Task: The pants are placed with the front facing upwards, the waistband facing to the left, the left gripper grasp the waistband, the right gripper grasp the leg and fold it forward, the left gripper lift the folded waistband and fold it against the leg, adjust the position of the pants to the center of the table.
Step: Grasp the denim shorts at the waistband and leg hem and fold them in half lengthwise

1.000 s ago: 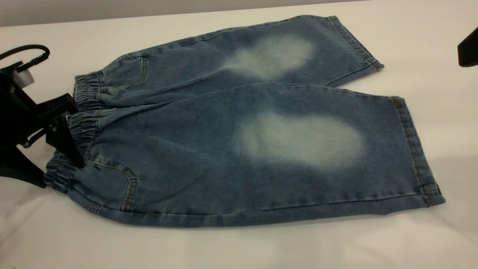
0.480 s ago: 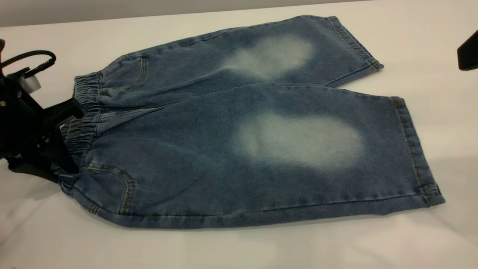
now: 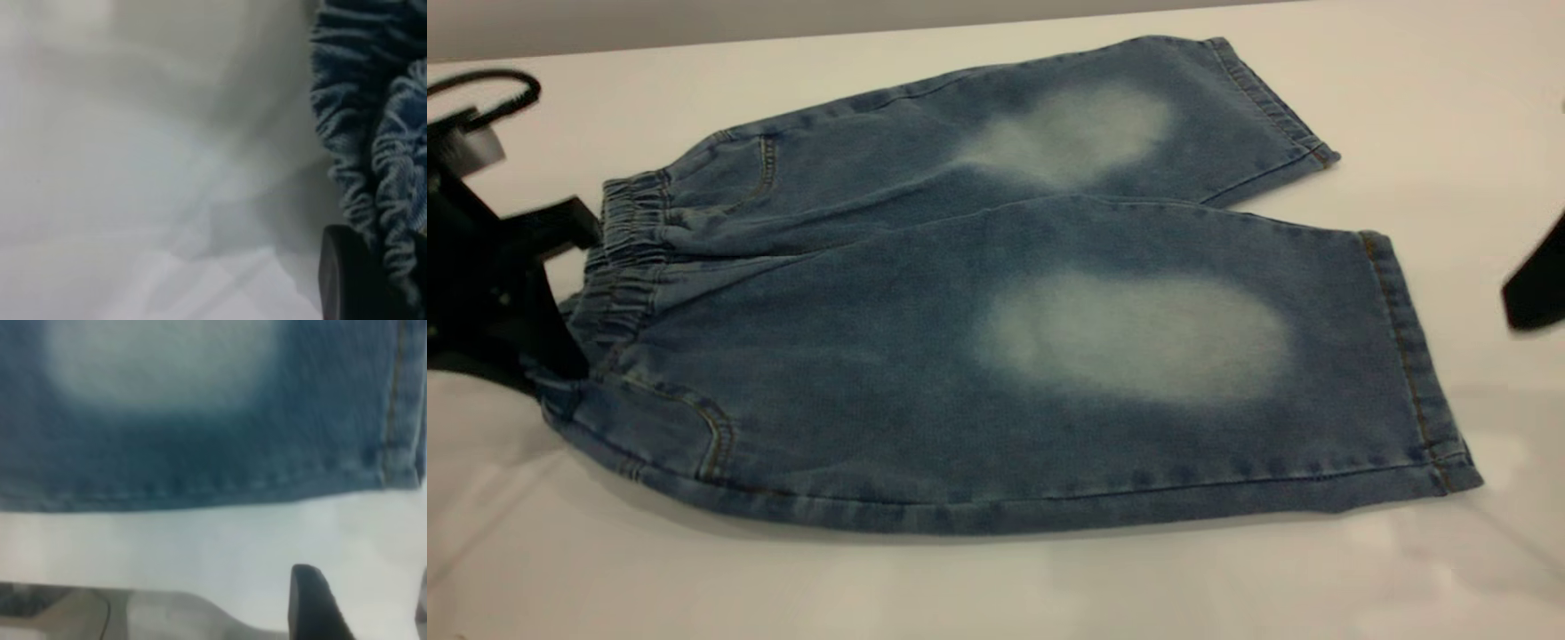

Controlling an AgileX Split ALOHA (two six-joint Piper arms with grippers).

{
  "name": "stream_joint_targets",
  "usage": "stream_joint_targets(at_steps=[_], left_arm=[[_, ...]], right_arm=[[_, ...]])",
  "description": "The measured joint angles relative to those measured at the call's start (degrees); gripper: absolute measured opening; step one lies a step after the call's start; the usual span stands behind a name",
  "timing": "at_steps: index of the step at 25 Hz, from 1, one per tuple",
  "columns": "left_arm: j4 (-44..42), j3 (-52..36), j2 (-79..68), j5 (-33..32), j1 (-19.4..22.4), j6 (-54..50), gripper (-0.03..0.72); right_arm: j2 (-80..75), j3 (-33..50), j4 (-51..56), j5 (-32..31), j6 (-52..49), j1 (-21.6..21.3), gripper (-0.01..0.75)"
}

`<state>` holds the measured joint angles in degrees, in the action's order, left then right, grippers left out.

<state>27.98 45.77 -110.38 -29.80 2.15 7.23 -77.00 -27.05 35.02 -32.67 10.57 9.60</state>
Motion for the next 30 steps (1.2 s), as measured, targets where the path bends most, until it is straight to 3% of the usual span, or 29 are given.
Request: stream_joint_targets(at_steps=[8,14,19,24,30], left_arm=[[0.5,0.1,1.1,-0.9,0.0,3.0,0.141],[2.3,0.1,1.6,-1.7,0.0,5.4,0.141],[7.2,0.1,2.0,-2.0,0.0,9.7,0.141],[10.2,0.1,2.0,-2.2,0.0,12.9,0.141],[10.2,0.1,2.0,-2.6,0.0,12.9,0.141]], right_arm=[[-14.4,-0.3,9.4,3.8,8.8,0.0,0.277],[-21.0,-0.3,22.6,-2.2,23.9,0.0,0.282],[-22.8,-0.3,29.8,-5.1,34.8,0.0,0.386],[-27.9,-0.3,26.3,1.4,35.4,-0.9,0.5],[-35.4,-0.3,26.7,0.4,30.6,-5.5,0.51]])
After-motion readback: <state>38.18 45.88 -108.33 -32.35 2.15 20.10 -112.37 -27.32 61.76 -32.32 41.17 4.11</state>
